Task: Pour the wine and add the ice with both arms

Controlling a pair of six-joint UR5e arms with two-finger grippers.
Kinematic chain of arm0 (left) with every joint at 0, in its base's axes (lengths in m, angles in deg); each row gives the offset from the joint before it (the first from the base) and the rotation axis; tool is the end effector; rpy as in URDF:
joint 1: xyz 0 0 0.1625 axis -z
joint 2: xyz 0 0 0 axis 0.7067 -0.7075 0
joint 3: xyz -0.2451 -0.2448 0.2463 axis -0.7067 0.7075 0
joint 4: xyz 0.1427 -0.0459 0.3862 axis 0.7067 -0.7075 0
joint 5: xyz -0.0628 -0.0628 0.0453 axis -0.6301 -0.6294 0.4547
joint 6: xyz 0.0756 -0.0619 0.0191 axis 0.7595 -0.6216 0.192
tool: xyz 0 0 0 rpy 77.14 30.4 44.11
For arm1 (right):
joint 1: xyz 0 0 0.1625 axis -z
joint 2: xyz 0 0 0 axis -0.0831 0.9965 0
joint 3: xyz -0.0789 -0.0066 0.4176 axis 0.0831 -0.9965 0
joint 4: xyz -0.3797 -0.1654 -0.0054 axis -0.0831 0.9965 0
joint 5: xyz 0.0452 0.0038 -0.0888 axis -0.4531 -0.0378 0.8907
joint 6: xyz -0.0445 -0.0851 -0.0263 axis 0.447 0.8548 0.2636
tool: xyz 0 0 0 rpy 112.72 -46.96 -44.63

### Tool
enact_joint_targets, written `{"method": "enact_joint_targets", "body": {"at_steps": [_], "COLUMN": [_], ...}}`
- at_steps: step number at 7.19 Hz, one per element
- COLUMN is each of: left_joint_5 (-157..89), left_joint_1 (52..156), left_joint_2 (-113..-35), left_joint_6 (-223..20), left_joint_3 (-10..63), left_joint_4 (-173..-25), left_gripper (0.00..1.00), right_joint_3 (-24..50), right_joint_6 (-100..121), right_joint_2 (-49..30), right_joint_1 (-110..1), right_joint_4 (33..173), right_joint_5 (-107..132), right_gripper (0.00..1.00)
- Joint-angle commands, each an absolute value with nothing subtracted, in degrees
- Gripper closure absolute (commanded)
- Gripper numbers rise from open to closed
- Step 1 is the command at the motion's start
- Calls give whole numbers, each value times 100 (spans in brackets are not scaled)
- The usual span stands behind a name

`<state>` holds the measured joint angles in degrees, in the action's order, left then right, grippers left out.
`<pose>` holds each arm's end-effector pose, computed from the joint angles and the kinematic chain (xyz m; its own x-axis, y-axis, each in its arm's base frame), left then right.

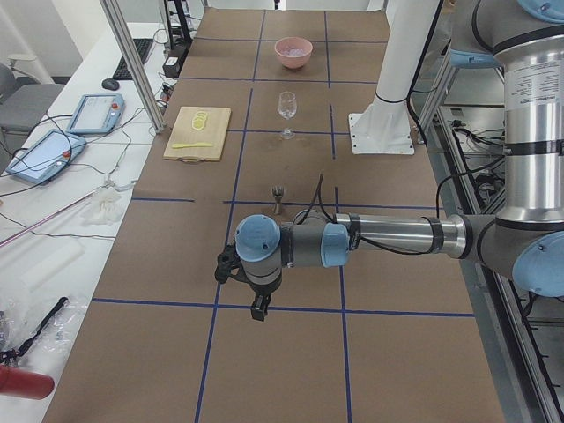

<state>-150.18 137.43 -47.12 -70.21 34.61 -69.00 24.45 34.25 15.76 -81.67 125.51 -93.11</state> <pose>-0.0783 -0.4309 0.6425 0.6557 0.2258 -0.7204 -0.1476 0.9741 0.1710 0.0431 -0.4532 0.5988 0.7653 -0.1820 0.6173 0.1645 0.9826 0.0858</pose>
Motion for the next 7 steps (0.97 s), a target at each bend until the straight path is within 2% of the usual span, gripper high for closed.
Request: {"method": "enact_joint_targets", "body": {"at_steps": [1, 7], "left_joint_5": [-15009, -15000], "left_joint_1": [13743, 13743], "left_joint_2": [-4729, -4712], "left_joint_6": [-7005, -7013], "left_joint_3": [3546, 3616], "left_joint_4": [-6905, -6905], "left_gripper": [0, 0], "right_joint_3": [2225, 2278], "right_joint_6": [3485, 3432], "right_joint_2": [1979, 1997], "right_joint_1": [-8531, -8532], "right_joint_4": [12539, 12539], "right_joint_5": [-9314, -9349], "right_gripper": [0, 0]}}
